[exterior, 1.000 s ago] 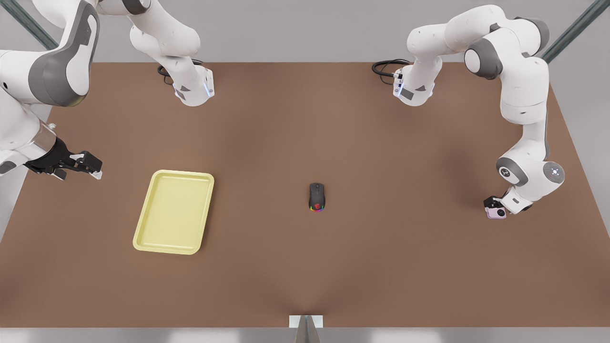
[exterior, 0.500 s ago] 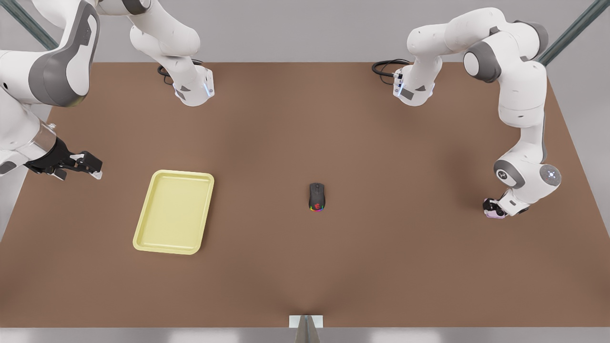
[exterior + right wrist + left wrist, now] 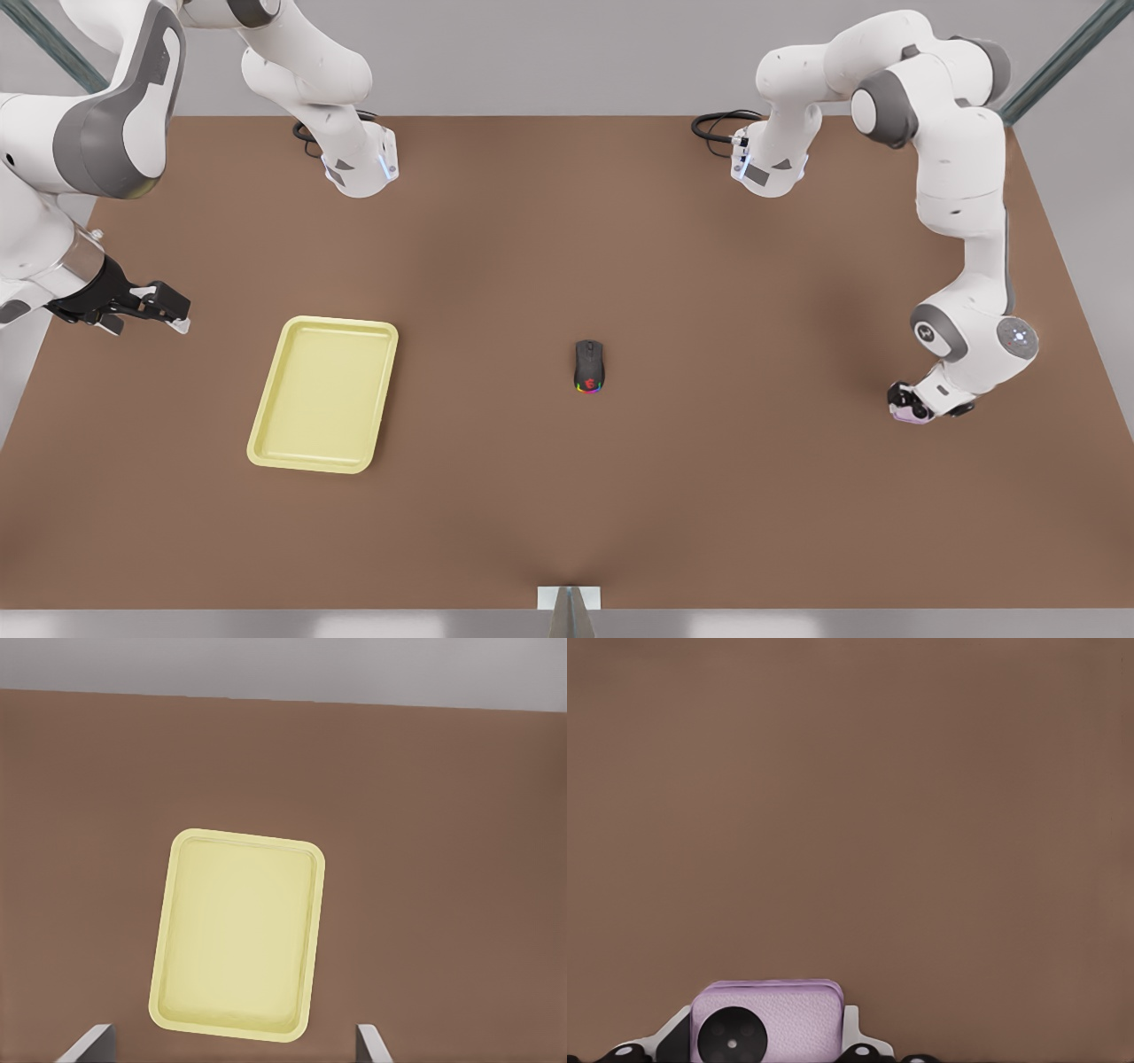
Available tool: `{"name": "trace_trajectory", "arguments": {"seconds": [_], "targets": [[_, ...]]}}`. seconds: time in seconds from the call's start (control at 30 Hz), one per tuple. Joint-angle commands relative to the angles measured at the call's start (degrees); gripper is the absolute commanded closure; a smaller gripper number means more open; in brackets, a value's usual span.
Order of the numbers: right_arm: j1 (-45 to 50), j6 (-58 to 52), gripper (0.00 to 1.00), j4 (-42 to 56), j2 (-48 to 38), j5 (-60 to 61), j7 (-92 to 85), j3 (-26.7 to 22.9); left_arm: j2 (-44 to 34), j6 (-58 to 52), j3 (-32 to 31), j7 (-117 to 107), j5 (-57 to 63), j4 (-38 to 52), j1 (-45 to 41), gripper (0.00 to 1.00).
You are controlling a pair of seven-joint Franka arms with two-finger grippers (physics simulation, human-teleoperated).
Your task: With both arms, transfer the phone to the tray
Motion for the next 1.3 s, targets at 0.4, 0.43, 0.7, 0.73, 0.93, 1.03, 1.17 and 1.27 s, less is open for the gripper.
{"name": "trace_trajectory", "arguments": {"seconds": [0.4, 0.43, 0.7, 0.73, 0.93, 1.03, 1.17, 1.27], "targets": [[0.0, -0.1, 0.0, 0.2, -0.1, -0.1, 0.1, 0.0, 1.7, -29.0, 8.2, -83.3, 5.2, 18.7, -46.0, 0.24], [0.0, -0.2, 0.0, 1.9, -0.3, -0.2, 0.2, 0.0, 2.2, -30.7, 5.4, -89.8, 5.1, 21.5, -46.6, 0.24], [-0.5, -5.4, 0.0, 2.5, -4.5, -0.7, 0.2, -0.4, 18.3, -25.4, -5.2, -125.0, 5.2, 49.1, -51.2, 0.24], [-0.4, -8.0, 0.0, 2.7, -4.8, -0.6, 0.3, -0.4, 19.9, -22.3, -5.5, -125.8, 5.3, 49.7, -52.1, 0.24], [0.0, -9.1, 0.0, 3.5, -4.1, -3.5, 1.4, 0.2, 31.3, -8.9, -5.4, -125.7, 10.3, 58.1, -56.1, 0.23], [-0.1, -8.7, 0.0, 3.3, -3.8, -3.5, 1.4, 0.7, 32.8, -6.2, -6.2, -120.1, 13.7, 58.2, -56.3, 0.22], [-0.2, -8.8, 0.0, 3.5, -2.1, -3.3, 1.4, 0.4, 32.6, -7.9, -7.5, -110.1, 14.2, 58.1, -57.2, 0.13], [0.9, -9.1, 0.0, 2.8, -1.9, -3.4, 1.2, 1.1, 32.6, -7.8, -7.6, -108.1, 16.2, 58.1, -57.9, 0.0]]}}
